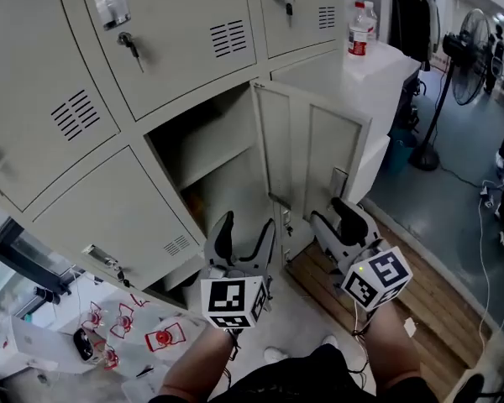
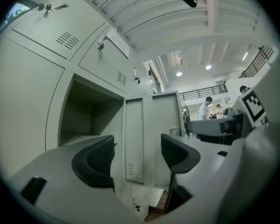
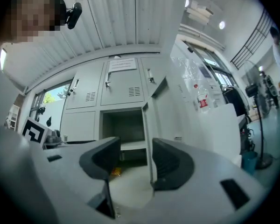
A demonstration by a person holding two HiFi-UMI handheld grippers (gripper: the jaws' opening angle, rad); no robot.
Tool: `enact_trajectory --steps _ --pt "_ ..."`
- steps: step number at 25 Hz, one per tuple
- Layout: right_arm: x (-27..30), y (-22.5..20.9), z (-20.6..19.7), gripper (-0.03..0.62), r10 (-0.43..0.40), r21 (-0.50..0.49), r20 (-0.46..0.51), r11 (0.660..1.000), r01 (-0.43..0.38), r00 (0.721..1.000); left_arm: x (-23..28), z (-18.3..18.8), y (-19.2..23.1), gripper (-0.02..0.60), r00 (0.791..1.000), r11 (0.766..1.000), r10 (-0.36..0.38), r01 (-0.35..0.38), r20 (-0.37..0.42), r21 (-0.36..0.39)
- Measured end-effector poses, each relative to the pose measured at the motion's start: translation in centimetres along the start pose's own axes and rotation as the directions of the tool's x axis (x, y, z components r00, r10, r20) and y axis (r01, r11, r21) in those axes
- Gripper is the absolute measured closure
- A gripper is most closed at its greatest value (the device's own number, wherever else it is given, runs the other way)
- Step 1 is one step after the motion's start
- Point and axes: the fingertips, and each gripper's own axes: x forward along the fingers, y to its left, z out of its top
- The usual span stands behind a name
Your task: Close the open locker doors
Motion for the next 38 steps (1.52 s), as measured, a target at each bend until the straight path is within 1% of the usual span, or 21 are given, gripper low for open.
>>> enact_trajectory --steps 3,6,9,13,19,21,23,24,28,33,38 --pt "-1.7 -2.6 0.1 0.39 -0.069 0.002 0.002 0.998 0.069 0.998 0.8 -0.6 -1.5 0.279 0.999 0.999 -0.032 0.032 -0.012 -0.026" --pt "-2.7 -5.1 0.3 0.39 -0.125 0.009 0.009 0.992 0.125 0.992 1.3 -0.9 -2.4 0.279 0.999 0.999 -0.044 0.043 -0.018 -0.032" --pt "-2.4 -7.0 0.2 0.39 -0.143 0.012 0.003 0.99 0.143 0.99 1.8 -1.1 -2.6 0.279 0.999 0.999 -0.032 0.032 -0.024 -0.037" --pt "-1.4 -8.7 -0.3 0.39 -0.132 0.021 -0.021 0.991 0.132 0.991 2.3 -1.1 -2.5 0.279 1.0 0.999 0.004 -0.005 -0.03 -0.041" --pt "0.4 -9.9 -1.2 0.4 -0.052 0.038 -0.055 0.998 0.054 0.997 3.4 -0.8 -2.3 0.281 0.997 0.997 0.068 -0.069 -0.028 -0.043" --pt "0.7 -10.2 -1.4 0.433 -0.024 0.035 -0.061 0.999 0.026 0.998 3.9 -0.4 -2.5 0.281 0.996 0.996 0.081 -0.082 -0.02 -0.042" --pt "0.9 -10.3 -1.5 0.489 0.008 0.034 -0.061 0.999 -0.006 0.998 4.3 -0.2 -2.8 0.281 0.996 0.995 0.092 -0.093 -0.015 -0.039" --pt "0.9 -10.3 -1.5 0.494 0.026 0.031 -0.061 0.999 -0.024 0.998 4.5 -0.1 -3.0 0.282 0.995 0.994 0.096 -0.097 -0.015 -0.041" --pt "0.9 -9.9 -1.5 0.5 0.096 0.01 -0.07 0.995 -0.096 0.993 5.5 0.1 -3.9 0.282 0.994 0.994 0.104 -0.104 -0.013 -0.039" --pt "0.8 -9.3 -1.6 0.502 0.159 0.004 -0.078 0.987 -0.159 0.984 6.5 0.6 -5.0 0.282 0.995 0.994 0.103 -0.103 -0.005 -0.032" --pt "0.5 -7.7 -1.6 0.502 0.228 -0.024 -0.094 0.973 -0.231 0.969 6.8 1.5 -6.0 0.282 0.996 0.995 0.084 -0.083 0.009 -0.056"
